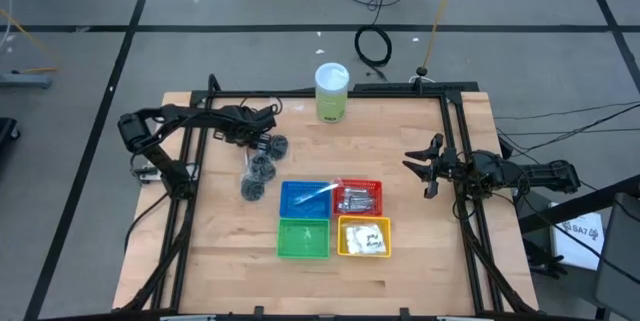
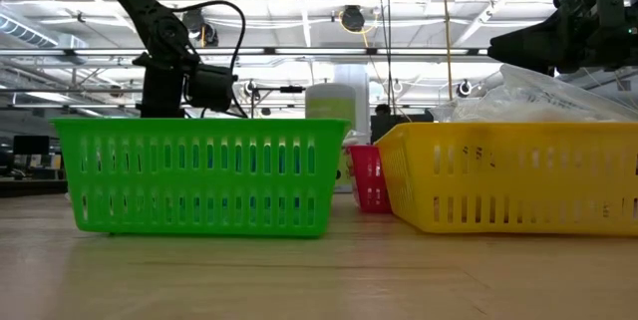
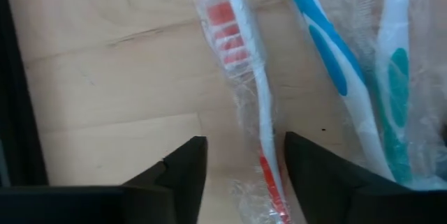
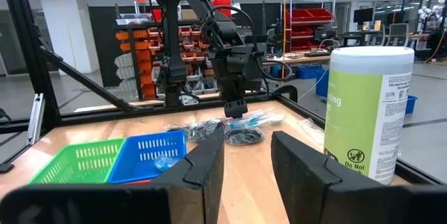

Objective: Pick & Place Travel size toiletries
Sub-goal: Put the orange toothbrush into the blue basket

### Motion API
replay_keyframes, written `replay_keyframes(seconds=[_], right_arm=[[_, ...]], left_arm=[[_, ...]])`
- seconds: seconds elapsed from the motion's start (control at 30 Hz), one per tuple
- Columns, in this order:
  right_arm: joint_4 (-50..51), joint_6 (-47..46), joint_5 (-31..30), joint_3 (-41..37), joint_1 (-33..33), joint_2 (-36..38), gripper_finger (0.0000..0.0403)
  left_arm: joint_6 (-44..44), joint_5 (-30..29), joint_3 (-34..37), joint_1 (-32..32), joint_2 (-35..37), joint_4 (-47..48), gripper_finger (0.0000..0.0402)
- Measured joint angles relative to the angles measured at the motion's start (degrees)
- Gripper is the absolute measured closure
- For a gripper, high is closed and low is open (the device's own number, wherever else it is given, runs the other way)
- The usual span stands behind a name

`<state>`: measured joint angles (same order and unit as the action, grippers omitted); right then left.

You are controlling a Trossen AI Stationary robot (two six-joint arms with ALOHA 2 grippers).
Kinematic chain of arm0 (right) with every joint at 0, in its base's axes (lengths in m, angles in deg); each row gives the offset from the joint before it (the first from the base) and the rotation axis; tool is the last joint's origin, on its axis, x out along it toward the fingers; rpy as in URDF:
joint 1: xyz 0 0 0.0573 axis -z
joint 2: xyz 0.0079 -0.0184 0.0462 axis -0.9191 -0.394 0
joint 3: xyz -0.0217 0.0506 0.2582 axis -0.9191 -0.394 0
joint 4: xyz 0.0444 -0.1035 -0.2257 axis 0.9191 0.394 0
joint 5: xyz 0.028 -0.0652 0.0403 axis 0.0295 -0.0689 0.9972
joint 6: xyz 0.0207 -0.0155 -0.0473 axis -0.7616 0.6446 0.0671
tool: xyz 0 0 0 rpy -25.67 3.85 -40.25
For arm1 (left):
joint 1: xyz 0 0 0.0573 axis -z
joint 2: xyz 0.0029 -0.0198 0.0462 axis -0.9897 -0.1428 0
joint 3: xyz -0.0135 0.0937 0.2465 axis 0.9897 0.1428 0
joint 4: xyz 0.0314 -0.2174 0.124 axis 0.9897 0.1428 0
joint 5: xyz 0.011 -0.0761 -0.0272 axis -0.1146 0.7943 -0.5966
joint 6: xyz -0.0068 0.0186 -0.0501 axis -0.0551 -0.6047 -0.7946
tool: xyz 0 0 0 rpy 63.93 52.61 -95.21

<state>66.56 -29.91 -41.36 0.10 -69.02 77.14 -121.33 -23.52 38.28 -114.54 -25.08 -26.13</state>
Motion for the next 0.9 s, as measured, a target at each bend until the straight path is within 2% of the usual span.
replay_keyframes(seconds=[0.27,0.5,0.7,0.9], right_arm=[[-0.02,0.00,0.00,0.00,-0.02,0.01,0.0293],[0.00,0.00,0.00,0.00,0.00,0.01,0.0293],[-0.01,0.00,0.00,-0.01,-0.02,0.00,0.0293],[0.00,0.00,0.02,-0.02,-0.01,0.01,0.0293]], left_arm=[[-0.01,0.50,0.00,0.11,-0.05,-0.21,0.0309],[0.86,-1.18,0.08,0.11,-0.08,-0.28,0.0367],[2.47,-2.86,0.18,0.03,0.24,0.18,0.0393],[3.49,-4.15,0.28,0.31,2.60,1.09,0.0376]])
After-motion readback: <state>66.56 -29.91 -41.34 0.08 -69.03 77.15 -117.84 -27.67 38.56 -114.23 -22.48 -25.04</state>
